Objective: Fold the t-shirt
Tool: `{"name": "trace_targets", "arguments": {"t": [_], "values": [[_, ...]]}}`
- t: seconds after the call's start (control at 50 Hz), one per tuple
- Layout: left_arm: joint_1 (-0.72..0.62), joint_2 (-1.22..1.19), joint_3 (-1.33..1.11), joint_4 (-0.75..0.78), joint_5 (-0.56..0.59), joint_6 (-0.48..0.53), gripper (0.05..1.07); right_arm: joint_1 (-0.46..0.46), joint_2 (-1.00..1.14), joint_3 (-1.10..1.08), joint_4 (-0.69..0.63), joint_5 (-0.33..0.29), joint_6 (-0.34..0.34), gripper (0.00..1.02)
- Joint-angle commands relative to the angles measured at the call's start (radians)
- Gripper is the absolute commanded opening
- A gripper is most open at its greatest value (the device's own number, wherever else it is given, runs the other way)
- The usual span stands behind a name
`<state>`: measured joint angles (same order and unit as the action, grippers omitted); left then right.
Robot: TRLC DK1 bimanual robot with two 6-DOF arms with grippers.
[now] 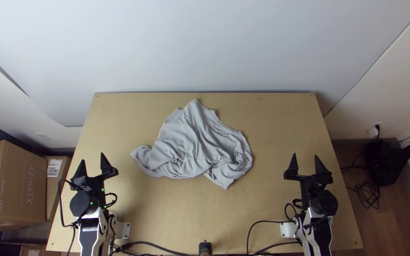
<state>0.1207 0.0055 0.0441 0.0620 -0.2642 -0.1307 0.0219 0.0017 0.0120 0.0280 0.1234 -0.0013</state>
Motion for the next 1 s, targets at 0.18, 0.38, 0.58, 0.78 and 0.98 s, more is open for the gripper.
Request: {"name": "trace_targets", "arguments": {"t": [0.18, 0.38, 0.58, 0.78, 0.98], "values": [[0.007, -0.006, -0.047, -0.010, 0.006, 0.002, 1.03, -0.007, -0.005, -0.007, -0.013, 0.005, -0.009, 0.99], [0.007, -0.006, -0.047, -0.010, 0.008, 0.002, 1.03, -0.007, -0.005, -0.007, -0.013, 0.005, -0.009, 0.99], [0.007, -0.006, -0.047, -0.010, 0.006, 0.002, 1.03, -0.007, -0.005, -0.007, -0.013, 0.005, -0.009, 0.99], [0.007, -0.006, -0.047, -0.010, 0.006, 0.002, 1.03, -0.007, -0.005, -0.007, -0.013, 0.005, -0.009, 0.99], [0.007, -0.006, -0.047, -0.010, 0.006, 0.002, 1.03, 0.006, -0.005, -0.007, -0.013, 0.005, -0.009, 0.99]]}}
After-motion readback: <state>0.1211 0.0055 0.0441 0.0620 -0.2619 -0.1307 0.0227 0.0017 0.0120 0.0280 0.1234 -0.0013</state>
